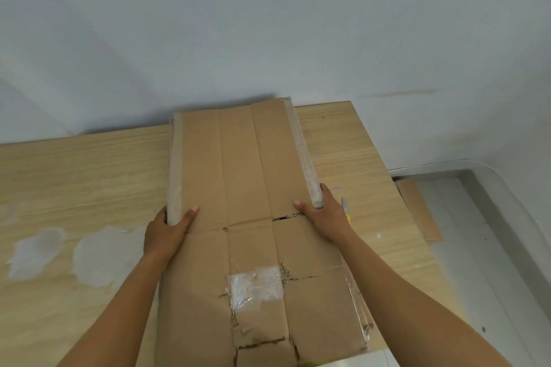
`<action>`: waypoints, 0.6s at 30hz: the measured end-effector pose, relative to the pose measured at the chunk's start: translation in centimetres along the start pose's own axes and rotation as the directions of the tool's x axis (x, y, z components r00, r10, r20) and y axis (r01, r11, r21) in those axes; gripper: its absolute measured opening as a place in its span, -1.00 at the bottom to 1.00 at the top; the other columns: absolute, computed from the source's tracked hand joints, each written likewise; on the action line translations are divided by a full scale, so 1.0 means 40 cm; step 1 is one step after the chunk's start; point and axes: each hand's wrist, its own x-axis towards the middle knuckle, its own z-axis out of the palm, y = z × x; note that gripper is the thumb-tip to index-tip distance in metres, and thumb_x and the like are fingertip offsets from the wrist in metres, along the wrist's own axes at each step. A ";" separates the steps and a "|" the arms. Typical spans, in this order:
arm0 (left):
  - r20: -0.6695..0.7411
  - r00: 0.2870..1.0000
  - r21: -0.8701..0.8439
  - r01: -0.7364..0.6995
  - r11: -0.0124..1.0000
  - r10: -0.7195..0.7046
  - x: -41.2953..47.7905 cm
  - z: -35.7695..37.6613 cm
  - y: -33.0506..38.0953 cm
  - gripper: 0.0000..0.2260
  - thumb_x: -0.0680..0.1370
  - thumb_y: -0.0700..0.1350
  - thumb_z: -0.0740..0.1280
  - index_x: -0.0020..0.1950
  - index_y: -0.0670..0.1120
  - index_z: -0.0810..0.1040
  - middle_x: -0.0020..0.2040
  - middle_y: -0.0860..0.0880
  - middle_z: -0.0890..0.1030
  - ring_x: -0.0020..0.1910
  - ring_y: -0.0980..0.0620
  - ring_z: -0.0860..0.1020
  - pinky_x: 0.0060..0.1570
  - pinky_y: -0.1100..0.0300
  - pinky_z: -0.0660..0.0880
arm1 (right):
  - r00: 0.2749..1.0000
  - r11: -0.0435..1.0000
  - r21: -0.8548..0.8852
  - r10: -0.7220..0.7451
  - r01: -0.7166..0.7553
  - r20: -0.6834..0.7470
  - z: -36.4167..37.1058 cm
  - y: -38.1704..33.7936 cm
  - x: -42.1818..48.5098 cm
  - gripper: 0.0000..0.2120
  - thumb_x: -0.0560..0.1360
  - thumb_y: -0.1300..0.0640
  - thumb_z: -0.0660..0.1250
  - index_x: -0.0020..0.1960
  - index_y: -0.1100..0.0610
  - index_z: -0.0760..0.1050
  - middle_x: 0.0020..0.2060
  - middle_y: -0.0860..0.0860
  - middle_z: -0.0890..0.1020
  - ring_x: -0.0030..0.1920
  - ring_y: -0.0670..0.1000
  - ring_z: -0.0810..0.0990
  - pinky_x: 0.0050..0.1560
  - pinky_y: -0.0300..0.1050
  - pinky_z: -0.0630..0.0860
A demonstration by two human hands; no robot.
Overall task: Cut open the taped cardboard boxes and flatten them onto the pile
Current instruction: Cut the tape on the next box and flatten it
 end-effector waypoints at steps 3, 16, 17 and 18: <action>-0.059 0.998 0.054 0.025 0.998 -0.022 -0.009 0.005 0.001 -0.22 0.41 0.35 0.34 0.46 -0.10 0.30 0.35 -0.13 0.46 0.28 -0.19 0.45 0.26 -0.10 0.42 | 1.000 0.992 -0.126 0.013 -0.013 -0.001 -0.001 0.001 0.004 -0.12 0.42 -0.34 0.27 0.55 0.02 -0.02 0.43 0.14 0.28 0.45 0.14 0.21 0.40 -0.01 0.16; -0.215 0.943 0.464 -0.130 0.877 0.253 -0.066 0.113 0.095 -0.23 0.55 0.08 0.28 0.56 -0.24 -0.06 0.56 -0.24 -0.04 0.55 -0.13 -0.14 0.44 -0.17 -0.25 | 0.976 0.951 -0.235 -0.215 0.201 -0.034 -0.079 0.004 -0.042 -0.43 0.56 -0.10 0.24 0.45 0.17 0.23 0.36 0.10 0.38 0.34 0.10 0.37 0.21 -0.11 0.32; -0.214 0.934 0.482 -0.153 0.863 0.285 -0.077 0.127 0.110 -0.23 0.55 0.07 0.28 0.56 -0.23 -0.07 0.57 -0.23 -0.07 0.55 -0.12 -0.17 0.43 -0.16 -0.28 | 0.972 0.949 -0.233 -0.231 0.213 -0.053 -0.098 0.009 -0.049 -0.39 0.56 -0.11 0.23 0.50 0.16 0.18 0.42 0.08 0.33 0.39 0.08 0.33 0.28 -0.09 0.30; -0.200 0.929 0.486 -0.182 0.855 0.312 -0.086 0.144 0.127 -0.24 0.55 0.06 0.28 0.56 -0.23 -0.05 0.57 -0.23 -0.06 0.55 -0.13 -0.16 0.44 -0.14 -0.27 | 0.967 0.948 -0.231 -0.243 0.221 -0.071 -0.118 0.017 -0.055 -0.38 0.56 -0.12 0.23 0.51 0.14 0.17 0.44 0.07 0.31 0.39 0.06 0.33 0.31 -0.08 0.30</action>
